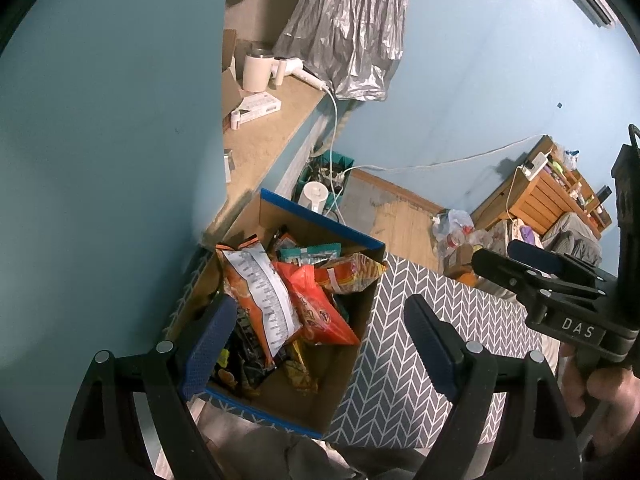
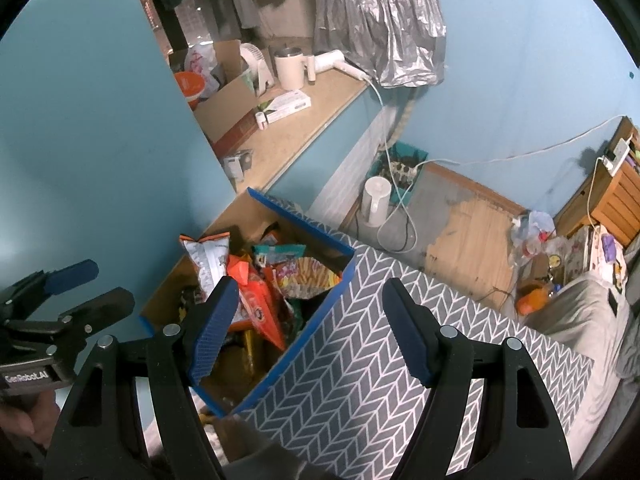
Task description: Organize snacks
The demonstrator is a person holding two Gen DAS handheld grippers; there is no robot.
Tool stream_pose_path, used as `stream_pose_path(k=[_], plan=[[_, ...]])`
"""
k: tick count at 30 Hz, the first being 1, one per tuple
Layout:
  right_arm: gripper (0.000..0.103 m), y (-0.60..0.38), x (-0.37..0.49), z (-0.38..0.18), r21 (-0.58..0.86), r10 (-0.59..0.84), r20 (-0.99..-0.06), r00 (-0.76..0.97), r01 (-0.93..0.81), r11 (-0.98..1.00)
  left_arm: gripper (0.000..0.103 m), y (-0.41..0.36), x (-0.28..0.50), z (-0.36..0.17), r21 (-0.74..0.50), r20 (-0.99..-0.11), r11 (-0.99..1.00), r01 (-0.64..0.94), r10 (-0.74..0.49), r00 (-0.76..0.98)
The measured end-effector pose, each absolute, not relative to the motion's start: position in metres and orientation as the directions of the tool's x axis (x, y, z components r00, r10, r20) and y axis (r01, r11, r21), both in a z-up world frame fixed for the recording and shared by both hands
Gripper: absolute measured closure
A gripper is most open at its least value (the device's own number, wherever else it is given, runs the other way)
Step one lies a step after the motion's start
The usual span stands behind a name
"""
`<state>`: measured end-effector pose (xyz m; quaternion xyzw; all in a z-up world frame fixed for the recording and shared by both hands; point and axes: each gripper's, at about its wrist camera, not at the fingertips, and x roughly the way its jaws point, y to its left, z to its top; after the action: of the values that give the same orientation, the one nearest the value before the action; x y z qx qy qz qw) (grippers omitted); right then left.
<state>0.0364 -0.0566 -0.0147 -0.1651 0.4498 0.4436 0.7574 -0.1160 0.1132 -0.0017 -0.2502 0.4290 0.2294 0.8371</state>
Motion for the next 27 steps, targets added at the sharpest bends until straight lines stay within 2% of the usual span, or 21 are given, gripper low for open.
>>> stream_pose_path(k=[27], plan=[[0.028, -0.0545, 0.0399, -0.0112, 0.151, 0.519, -0.826, 0.219, -0.801, 0.579, 0.016, 0.1058, -0.1095, 0.0060, -0.179, -0.835, 0.788, -0.589, 0.194, 0.514]])
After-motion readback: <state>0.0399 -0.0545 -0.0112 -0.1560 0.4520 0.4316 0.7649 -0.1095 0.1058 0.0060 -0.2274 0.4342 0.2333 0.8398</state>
